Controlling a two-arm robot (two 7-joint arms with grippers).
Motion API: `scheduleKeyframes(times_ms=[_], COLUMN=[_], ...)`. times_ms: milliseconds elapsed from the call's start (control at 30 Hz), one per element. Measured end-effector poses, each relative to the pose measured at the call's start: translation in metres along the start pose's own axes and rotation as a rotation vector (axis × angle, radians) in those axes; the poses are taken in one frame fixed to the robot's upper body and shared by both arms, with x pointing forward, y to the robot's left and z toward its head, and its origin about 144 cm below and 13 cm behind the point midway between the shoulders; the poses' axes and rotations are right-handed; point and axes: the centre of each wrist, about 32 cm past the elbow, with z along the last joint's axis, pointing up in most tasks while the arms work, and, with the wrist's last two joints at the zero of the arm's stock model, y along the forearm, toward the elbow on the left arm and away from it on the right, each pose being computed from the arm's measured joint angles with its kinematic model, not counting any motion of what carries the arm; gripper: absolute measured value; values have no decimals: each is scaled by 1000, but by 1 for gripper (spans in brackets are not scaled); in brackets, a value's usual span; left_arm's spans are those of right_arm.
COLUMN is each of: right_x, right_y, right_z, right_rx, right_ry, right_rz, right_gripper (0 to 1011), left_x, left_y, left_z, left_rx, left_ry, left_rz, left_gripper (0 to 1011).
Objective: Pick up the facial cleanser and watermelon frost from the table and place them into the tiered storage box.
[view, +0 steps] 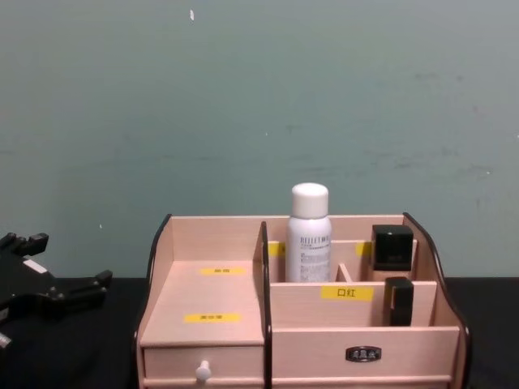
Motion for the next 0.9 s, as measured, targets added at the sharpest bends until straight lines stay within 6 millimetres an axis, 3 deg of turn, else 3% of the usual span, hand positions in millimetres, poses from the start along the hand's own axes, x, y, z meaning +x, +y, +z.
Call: scheduleKeyframes(times_ms=[900], right_x=[0], right_y=[4], right_z=[1], right_rx=[-2], right_ry=[-5], right_rz=[4], right_gripper=[1000], left_x=[0], left_y=[0], left_z=[0], left_rx=[0], left_ry=[0], left_rz=[0], left_gripper=[1001])
